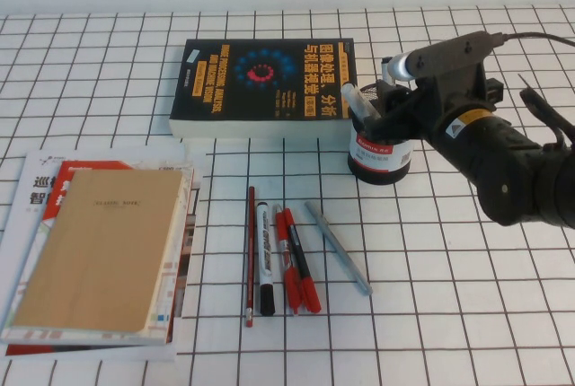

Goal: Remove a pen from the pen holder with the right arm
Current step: 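Take a marker out of the pen holder and lay it on the table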

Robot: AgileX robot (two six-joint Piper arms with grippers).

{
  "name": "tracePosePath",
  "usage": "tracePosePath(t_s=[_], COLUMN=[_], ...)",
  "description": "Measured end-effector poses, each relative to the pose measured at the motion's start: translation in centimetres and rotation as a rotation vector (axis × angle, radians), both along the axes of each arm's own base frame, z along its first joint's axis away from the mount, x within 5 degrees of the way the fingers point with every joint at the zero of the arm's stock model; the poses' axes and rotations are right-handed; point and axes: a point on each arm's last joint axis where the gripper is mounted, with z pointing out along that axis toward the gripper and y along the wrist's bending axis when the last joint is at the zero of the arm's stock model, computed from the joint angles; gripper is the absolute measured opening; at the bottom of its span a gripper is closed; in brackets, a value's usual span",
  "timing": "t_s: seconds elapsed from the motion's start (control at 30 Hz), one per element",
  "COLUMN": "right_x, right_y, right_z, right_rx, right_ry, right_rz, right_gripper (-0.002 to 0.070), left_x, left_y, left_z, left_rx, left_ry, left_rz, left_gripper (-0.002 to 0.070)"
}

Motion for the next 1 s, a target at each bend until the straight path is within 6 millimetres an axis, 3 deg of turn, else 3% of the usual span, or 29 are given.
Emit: tracePosePath(t_s=[0.37, 0.73, 1.0], right_x=[2.6, 3.4, 4.1], right_y=[1.4, 1.5, 0.9], right_z=[-0.9, -0.9, -3.0], right_rx=[0.014, 0.044, 0.024], right_ry=[-0.020, -0.073, -0.037], right_rz=[-0.008, -0.040, -0.064], right_gripper=[0.0387, 0.0387, 0.0387], left_x=[0.0, 0.0, 0.0], left_y=[0.0, 0.0, 0.0], left_z=[0.0, 0.0, 0.0], left_rx=[0.000, 0.000, 0.000], left_ry=[0.000, 0.000, 0.000], left_rz=[0.000, 0.000, 0.000], left_gripper=[-0.0004, -0.0004, -0.0004])
